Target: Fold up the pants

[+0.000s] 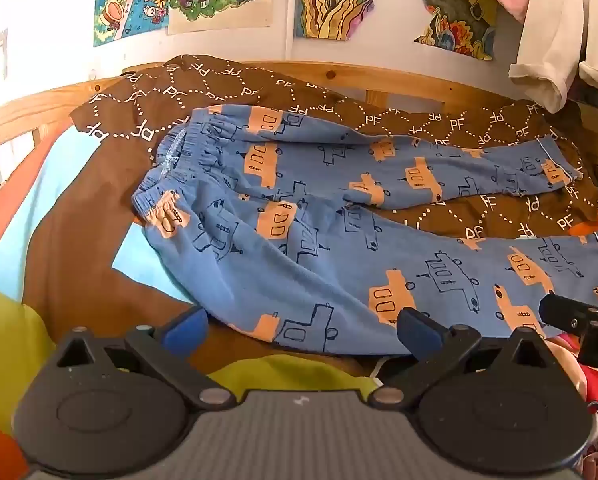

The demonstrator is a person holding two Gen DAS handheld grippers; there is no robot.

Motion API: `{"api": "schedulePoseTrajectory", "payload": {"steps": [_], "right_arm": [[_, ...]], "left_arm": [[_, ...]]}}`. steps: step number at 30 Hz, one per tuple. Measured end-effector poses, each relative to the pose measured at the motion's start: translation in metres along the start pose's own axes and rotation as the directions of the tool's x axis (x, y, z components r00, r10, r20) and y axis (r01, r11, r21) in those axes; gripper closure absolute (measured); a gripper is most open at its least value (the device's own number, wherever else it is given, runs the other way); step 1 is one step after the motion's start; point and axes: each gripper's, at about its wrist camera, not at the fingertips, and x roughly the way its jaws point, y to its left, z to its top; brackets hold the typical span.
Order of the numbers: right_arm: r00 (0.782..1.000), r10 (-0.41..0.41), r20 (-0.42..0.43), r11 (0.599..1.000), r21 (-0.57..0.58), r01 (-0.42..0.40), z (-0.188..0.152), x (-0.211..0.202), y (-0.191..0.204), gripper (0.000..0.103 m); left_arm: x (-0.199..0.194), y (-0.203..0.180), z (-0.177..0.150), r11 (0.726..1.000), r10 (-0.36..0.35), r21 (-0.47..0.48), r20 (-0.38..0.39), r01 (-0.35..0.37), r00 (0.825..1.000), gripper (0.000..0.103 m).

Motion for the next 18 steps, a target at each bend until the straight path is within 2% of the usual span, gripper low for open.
{"api": "schedulePoseTrajectory", "payload": {"steps": [18], "right_arm": [[1.0,-0.001,-0.003,1.0,0.005,0.001,-0.0001,0.0009,-0.0004,0.001]], "left_arm": [[0.0,0.0001,0.0,1.0,0.0,-0.001,0.0,0.0,1.0,0.0]]}}
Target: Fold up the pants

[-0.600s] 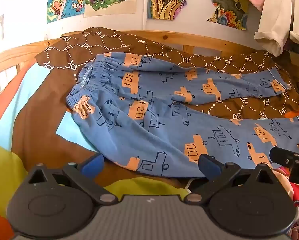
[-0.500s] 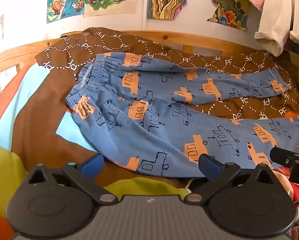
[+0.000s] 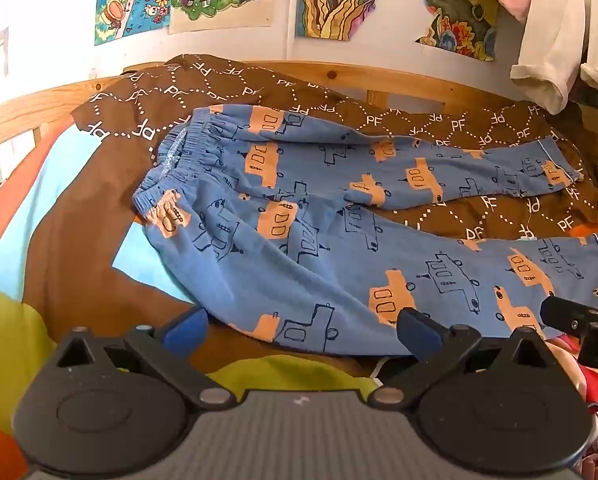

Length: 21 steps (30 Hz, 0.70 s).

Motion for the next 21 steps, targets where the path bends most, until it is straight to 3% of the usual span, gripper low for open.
{"api": "schedulePoseTrajectory", "payload": {"steps": [21], "right_arm": [[1.0,-0.001,-0.005,1.0,0.001,0.001,0.0004,0.0002,0.0017,0.001]], "left_arm": [[0.0026,0.0032,-0.0007,1.0,-0.001,-0.004,-0.004,0.001,1.0,0.0]]}}
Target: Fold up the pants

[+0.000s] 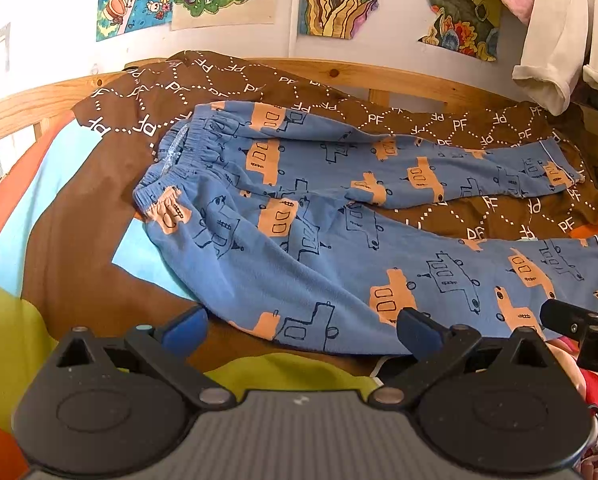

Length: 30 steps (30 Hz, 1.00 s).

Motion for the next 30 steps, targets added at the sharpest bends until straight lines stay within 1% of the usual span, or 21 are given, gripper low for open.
{"api": "schedulePoseTrajectory", "payload": {"steps": [30], "right_arm": [[1.0,-0.004,-0.009,1.0,0.007,0.004,-0.0027,0.002,-0.0035,0.001]], "left_arm": [[0.0009,-0.0004,-0.0011,1.0,-0.003,-0.007,-0.004,0.003,1.0,0.0]]}}
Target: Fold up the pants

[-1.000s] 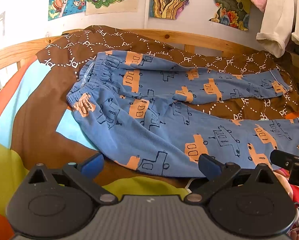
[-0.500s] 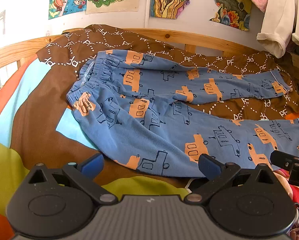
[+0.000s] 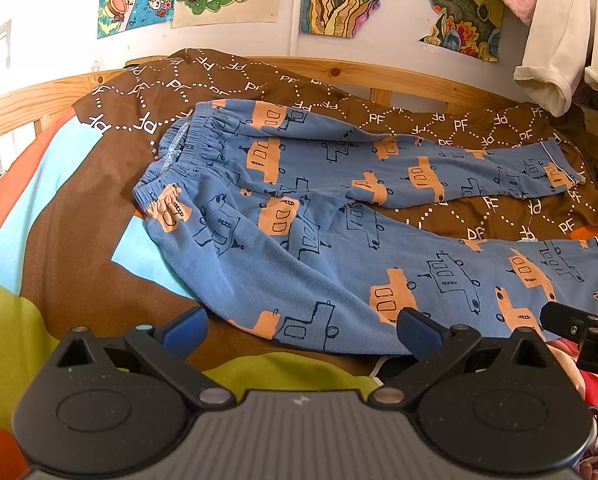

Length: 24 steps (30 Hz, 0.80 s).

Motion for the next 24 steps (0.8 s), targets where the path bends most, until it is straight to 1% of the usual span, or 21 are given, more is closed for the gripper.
{"api": "schedulePoseTrajectory", "payload": {"steps": [24], "right_arm": [[1.0,-0.002,-0.007,1.0,0.002,0.002,-0.0001,0.0004,0.0013,0.001]], "left_arm": [[0.0,0.0003,0.0001,1.0,-0.001,-0.002,0.0,0.001,1.0,0.0]]}}
